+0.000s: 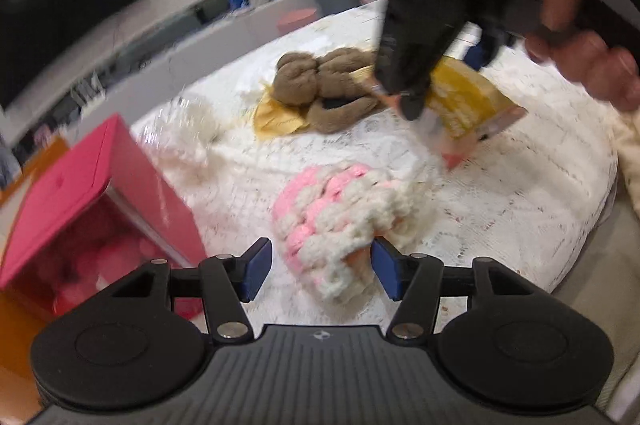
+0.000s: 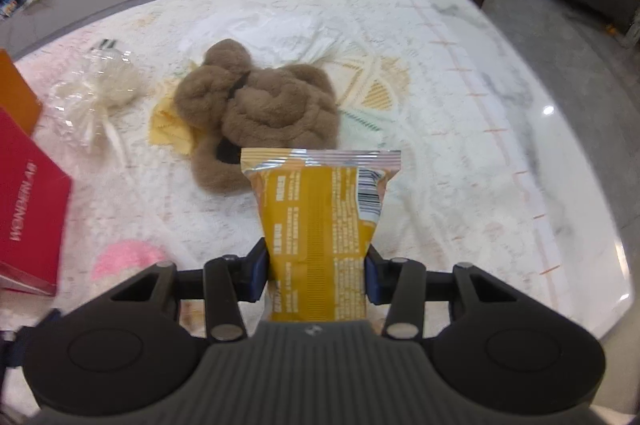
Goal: Organize soft objects
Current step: 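Grasp the pink-and-white crocheted ball with the left tool while the right tool holds the packet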
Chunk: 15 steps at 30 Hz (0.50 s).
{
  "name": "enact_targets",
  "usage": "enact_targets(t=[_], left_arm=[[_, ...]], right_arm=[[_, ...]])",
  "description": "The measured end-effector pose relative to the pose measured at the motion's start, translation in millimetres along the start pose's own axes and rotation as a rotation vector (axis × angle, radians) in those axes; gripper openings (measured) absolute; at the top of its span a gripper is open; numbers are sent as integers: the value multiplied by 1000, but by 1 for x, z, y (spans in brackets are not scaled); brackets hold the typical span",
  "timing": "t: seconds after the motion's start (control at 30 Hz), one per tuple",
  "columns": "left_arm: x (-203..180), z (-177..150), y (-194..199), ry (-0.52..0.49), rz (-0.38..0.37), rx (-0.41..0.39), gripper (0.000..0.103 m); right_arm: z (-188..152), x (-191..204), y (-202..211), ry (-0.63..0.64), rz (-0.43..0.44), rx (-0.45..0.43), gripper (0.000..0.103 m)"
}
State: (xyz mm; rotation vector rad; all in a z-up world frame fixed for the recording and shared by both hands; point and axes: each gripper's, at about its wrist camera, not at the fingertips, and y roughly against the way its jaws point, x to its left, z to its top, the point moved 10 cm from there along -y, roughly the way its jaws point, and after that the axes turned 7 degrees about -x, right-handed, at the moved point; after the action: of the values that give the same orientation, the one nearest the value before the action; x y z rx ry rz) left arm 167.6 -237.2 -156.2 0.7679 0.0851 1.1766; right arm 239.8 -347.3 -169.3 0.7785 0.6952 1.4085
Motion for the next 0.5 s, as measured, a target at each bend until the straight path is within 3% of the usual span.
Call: enact_targets(t=[0.17,0.23,0.37,0.5], left_arm=[[-16,6,-10,-169,63,-89,68],[-16,9,-18,-192,88,-110,72],[-11,14,-27,-135,90,-120,75],[3,11,-28,9,32,-125,75]], right_arm=[[2,3,1,21,-13,-10,46],[1,2,1,19,-11,-7,46],[-1,-3,-2,21,-29,0,46],[0,-4,-2,20,-32,-1,46]])
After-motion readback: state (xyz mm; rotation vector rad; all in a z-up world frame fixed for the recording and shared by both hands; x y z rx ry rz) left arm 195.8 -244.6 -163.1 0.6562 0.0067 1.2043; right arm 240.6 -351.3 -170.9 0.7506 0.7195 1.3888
